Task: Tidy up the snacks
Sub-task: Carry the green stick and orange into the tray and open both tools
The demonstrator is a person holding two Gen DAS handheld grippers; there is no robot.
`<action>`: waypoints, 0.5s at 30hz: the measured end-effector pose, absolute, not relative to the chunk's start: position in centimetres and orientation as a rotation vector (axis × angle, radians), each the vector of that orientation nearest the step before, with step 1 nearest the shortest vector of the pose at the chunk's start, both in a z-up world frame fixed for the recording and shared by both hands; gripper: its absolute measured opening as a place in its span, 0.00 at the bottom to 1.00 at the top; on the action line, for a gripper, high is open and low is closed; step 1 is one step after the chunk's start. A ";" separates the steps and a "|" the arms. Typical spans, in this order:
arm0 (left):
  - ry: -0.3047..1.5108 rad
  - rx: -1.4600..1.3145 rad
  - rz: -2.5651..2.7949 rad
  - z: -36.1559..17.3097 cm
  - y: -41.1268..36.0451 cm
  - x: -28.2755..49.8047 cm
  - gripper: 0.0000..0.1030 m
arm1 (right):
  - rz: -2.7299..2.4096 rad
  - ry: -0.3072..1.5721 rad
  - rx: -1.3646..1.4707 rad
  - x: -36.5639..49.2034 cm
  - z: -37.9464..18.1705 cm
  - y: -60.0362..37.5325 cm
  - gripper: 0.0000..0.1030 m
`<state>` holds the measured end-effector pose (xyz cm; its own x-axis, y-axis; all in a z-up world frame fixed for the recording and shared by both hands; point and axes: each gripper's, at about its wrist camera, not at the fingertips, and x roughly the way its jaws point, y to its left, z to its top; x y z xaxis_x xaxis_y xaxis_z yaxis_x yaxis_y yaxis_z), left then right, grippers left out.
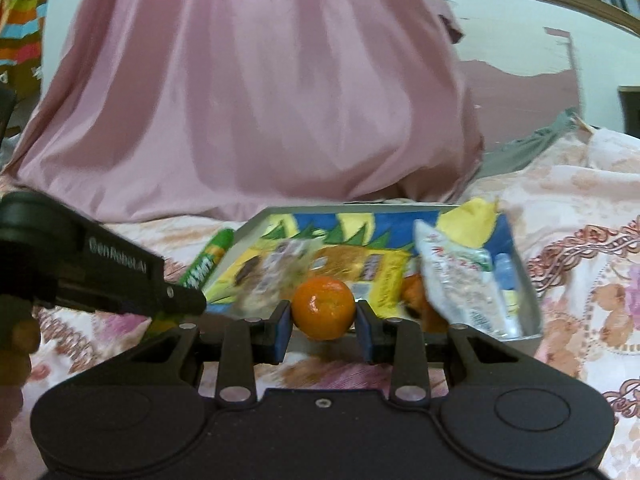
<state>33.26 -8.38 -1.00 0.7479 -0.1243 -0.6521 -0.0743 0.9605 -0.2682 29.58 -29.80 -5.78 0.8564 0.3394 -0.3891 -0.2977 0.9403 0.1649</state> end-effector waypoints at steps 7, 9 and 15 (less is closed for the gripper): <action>0.704 -0.252 -0.036 -0.7 -10.0 37.6 0.18 | 0.287 0.414 0.111 31.7 -6.4 -30.7 0.35; 0.707 -0.256 -0.036 -0.9 -10.2 38.6 0.18 | 0.279 0.409 0.116 32.3 -6.5 -30.7 0.35; 0.710 -0.253 -0.032 -2.3 -10.8 41.3 0.18 | 0.267 0.419 0.107 33.3 -7.5 -30.4 0.35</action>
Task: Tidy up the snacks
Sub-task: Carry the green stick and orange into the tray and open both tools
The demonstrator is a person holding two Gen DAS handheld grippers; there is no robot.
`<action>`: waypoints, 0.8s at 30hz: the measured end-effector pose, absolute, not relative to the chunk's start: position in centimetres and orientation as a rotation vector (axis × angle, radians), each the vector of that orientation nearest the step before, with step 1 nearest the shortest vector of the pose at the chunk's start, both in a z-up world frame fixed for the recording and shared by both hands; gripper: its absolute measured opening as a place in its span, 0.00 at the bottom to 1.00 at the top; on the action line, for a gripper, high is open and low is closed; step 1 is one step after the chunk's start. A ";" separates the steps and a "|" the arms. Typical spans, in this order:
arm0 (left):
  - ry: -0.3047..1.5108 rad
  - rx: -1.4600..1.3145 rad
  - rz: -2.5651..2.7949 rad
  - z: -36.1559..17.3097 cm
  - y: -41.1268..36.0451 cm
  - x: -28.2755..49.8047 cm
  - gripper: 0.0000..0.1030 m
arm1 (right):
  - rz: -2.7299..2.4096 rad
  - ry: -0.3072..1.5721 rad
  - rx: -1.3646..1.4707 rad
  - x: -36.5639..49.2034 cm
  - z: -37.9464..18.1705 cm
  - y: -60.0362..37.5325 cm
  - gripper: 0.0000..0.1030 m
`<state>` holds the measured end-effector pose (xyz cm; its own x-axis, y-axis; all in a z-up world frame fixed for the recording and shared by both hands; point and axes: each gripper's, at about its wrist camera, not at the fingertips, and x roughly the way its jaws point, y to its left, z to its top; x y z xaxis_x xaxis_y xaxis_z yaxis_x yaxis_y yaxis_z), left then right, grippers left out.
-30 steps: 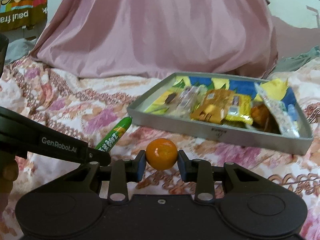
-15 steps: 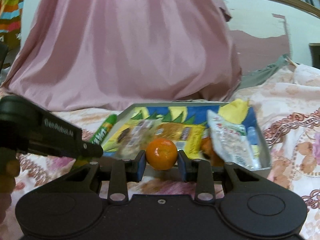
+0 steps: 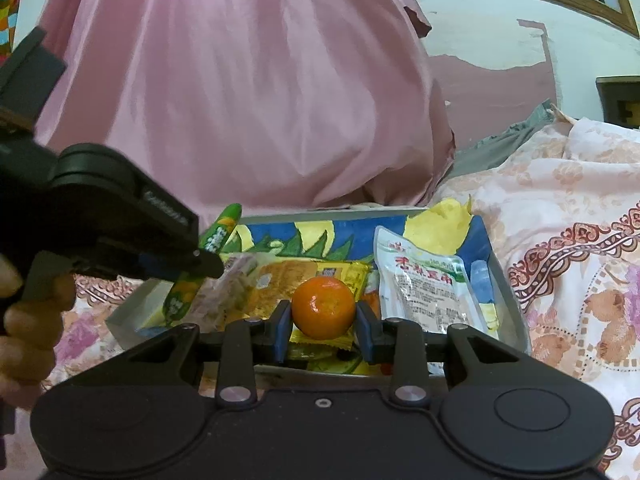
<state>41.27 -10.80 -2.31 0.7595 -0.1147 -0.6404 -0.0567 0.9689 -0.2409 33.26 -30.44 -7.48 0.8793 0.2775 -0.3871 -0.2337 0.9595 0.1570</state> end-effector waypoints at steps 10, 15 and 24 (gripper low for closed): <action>0.712 -0.248 -0.023 -4.0 -11.7 43.2 0.18 | 0.253 0.463 0.103 33.9 -8.1 -30.5 0.35; 0.713 -0.232 -0.020 -4.2 -12.1 43.3 0.18 | 0.240 0.499 0.107 34.3 -8.6 -30.7 0.35; 0.722 -0.210 -0.015 -4.6 -12.5 43.4 0.18 | 0.240 0.511 0.111 34.4 -8.6 -30.7 0.35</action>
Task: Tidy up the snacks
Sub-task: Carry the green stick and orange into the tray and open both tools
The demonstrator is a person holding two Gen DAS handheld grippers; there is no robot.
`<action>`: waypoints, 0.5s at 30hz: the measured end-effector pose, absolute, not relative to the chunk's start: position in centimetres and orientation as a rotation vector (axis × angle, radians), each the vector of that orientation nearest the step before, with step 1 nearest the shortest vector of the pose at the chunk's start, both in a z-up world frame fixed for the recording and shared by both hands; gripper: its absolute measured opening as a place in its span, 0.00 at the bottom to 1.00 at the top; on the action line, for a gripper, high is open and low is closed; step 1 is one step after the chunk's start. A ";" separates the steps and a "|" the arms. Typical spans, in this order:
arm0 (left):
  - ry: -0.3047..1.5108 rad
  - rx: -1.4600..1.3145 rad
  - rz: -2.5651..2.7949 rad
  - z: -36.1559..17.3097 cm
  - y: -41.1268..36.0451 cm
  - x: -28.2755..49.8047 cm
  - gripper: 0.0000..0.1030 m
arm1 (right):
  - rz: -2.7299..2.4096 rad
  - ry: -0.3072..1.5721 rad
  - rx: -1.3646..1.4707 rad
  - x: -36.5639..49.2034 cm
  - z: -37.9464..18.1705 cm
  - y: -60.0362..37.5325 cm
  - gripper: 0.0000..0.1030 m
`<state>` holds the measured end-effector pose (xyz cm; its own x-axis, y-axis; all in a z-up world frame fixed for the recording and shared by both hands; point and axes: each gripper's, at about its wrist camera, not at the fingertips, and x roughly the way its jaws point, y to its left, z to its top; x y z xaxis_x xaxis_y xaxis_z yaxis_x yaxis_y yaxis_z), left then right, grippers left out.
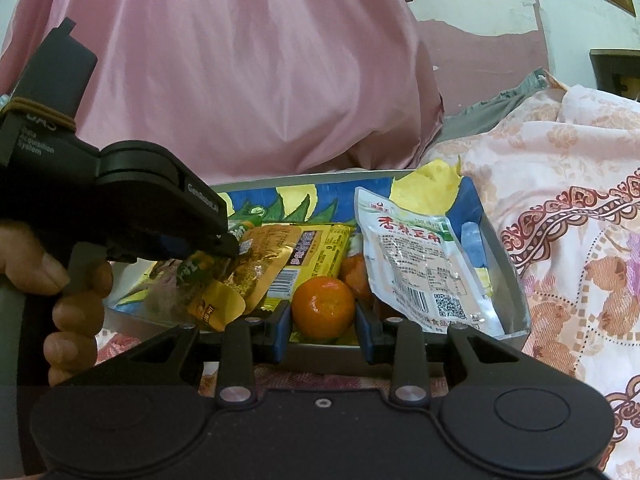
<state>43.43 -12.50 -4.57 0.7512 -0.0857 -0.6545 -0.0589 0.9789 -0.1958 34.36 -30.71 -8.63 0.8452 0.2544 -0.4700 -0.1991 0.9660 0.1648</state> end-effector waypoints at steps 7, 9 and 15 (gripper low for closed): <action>0.735 -0.202 -0.019 -4.7 -12.7 43.3 0.18 | 0.238 0.513 0.109 34.4 -8.6 -30.6 0.37; 0.737 -0.199 -0.023 -4.7 -12.6 43.3 0.19 | 0.236 0.512 0.110 34.4 -8.6 -30.6 0.39; 0.723 -0.201 -0.028 -4.4 -12.4 43.0 0.20 | 0.239 0.510 0.114 34.3 -8.7 -30.6 0.48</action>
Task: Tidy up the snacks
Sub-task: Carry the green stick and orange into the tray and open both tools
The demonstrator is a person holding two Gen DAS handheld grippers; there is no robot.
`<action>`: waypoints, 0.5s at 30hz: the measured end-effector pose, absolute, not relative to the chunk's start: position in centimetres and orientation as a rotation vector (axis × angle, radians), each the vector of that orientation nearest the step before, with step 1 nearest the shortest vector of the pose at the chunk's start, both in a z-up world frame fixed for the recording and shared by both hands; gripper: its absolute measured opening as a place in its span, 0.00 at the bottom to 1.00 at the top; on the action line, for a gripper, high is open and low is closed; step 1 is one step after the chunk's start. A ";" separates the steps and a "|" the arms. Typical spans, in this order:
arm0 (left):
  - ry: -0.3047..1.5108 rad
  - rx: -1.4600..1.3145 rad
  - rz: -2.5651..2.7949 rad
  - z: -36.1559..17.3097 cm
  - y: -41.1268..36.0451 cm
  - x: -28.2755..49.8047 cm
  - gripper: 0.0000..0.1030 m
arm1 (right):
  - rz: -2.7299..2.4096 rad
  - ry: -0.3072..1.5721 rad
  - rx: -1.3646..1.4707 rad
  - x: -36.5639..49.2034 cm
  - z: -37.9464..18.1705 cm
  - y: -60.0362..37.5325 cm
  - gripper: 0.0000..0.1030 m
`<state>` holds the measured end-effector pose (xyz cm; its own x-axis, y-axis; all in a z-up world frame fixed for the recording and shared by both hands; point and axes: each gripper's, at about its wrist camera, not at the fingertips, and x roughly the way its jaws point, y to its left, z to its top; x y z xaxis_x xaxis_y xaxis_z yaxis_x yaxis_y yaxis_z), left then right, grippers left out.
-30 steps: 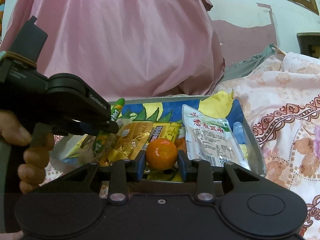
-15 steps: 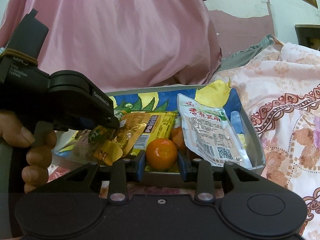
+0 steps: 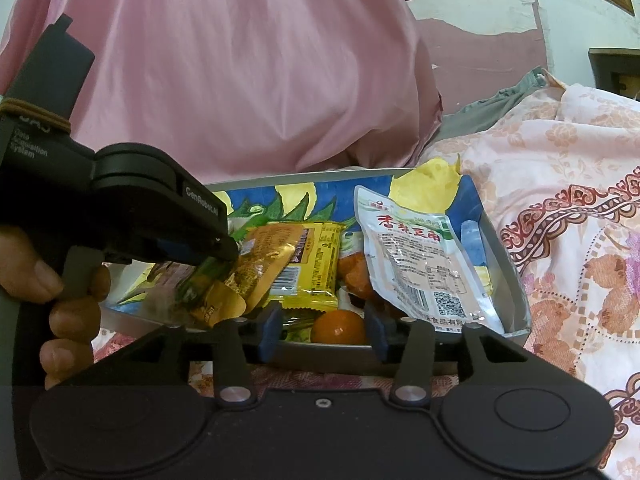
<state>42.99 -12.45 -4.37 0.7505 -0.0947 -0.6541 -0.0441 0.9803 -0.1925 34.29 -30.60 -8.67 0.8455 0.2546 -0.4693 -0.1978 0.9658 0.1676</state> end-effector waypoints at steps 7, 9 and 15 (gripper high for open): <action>0.714 -0.210 -0.032 -3.7 -12.1 42.2 0.30 | 0.254 0.503 0.129 33.8 -8.4 -30.4 0.60; 0.709 -0.214 -0.031 -3.2 -11.8 41.7 0.34 | 0.260 0.491 0.134 33.4 -8.0 -30.5 0.63; 0.676 -0.214 -0.016 -1.0 -10.5 39.6 0.45 | 0.279 0.463 0.178 32.2 -6.5 -30.8 0.72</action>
